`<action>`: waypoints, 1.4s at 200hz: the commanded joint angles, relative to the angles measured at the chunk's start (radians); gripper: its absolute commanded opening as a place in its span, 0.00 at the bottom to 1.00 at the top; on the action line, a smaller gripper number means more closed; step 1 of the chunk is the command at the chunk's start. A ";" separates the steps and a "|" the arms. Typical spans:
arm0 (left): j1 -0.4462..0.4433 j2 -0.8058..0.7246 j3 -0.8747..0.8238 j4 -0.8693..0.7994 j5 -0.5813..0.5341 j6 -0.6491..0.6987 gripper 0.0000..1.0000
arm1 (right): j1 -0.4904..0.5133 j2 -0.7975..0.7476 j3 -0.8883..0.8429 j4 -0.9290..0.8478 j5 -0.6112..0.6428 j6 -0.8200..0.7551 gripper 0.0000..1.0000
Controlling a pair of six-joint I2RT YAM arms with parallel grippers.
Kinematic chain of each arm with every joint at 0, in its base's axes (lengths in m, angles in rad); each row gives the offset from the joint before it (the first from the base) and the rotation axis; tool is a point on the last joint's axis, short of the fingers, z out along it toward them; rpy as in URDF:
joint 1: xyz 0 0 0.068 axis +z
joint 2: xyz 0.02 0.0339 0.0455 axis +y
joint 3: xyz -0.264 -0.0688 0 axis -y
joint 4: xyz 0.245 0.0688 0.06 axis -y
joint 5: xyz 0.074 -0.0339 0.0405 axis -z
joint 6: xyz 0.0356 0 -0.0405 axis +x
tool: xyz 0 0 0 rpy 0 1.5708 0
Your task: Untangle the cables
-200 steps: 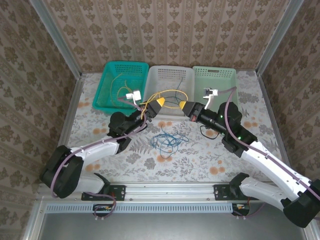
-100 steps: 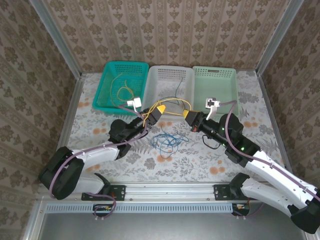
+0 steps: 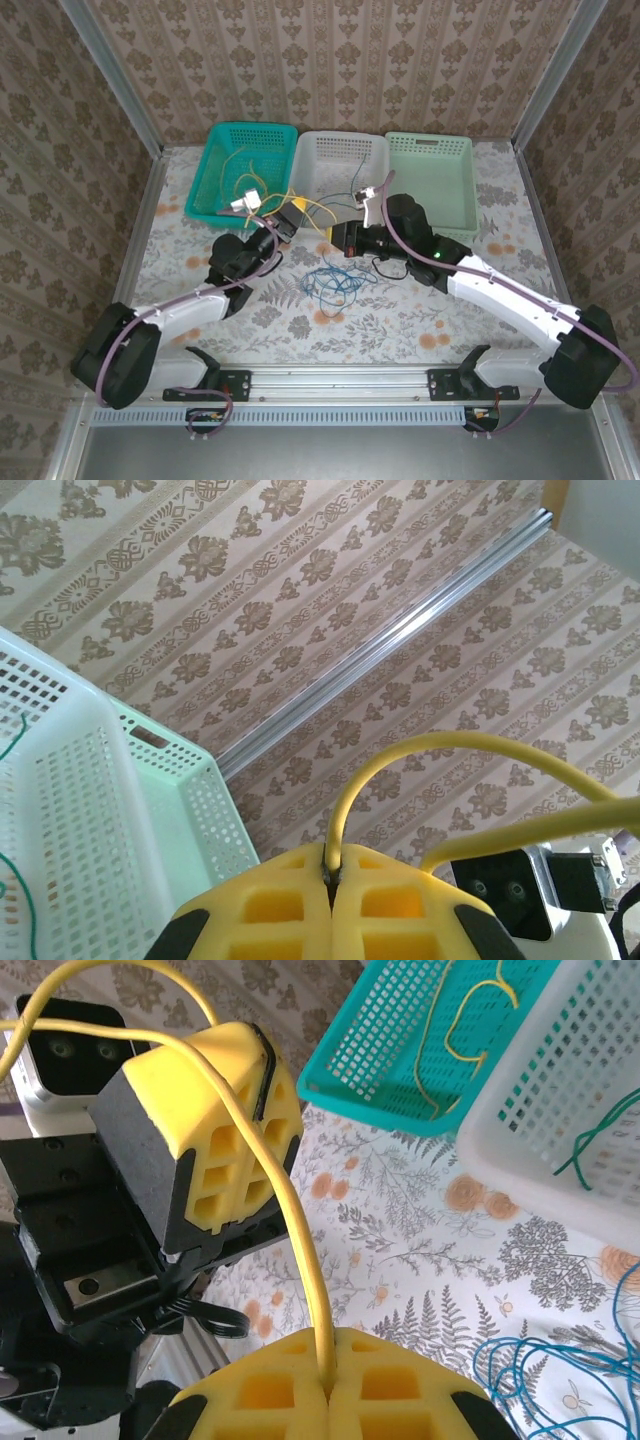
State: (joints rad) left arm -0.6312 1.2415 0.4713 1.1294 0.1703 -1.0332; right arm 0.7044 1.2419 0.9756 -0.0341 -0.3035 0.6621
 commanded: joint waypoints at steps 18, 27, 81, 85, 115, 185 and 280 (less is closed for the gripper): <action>0.026 -0.090 0.023 -0.086 -0.040 0.077 0.00 | 0.012 -0.057 -0.010 -0.089 0.014 -0.057 0.35; 0.030 -0.103 0.026 -0.119 -0.033 0.082 0.00 | 0.012 -0.075 -0.005 -0.105 0.033 -0.073 0.52; 0.050 -0.137 0.086 -0.325 0.090 0.100 0.00 | -0.019 -0.094 0.107 -0.241 0.080 -0.180 0.63; 0.051 -0.137 0.091 -0.340 0.096 0.101 0.00 | -0.019 -0.093 0.115 -0.242 0.080 -0.191 0.64; 0.058 -0.137 0.115 -0.415 0.148 0.101 0.00 | 0.010 -0.074 0.191 -0.303 0.109 -0.358 0.64; 0.073 -0.134 0.176 -0.542 0.260 0.120 0.00 | 0.063 0.088 0.409 -0.478 0.142 -0.698 0.63; 0.079 -0.151 0.213 -0.694 0.349 0.163 0.00 | 0.088 0.208 0.454 -0.472 0.244 -0.828 0.56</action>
State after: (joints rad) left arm -0.5602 1.1126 0.6453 0.4793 0.4774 -0.9092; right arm 0.7826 1.4403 1.4075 -0.5064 -0.0959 -0.1307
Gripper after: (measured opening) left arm 0.050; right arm 0.584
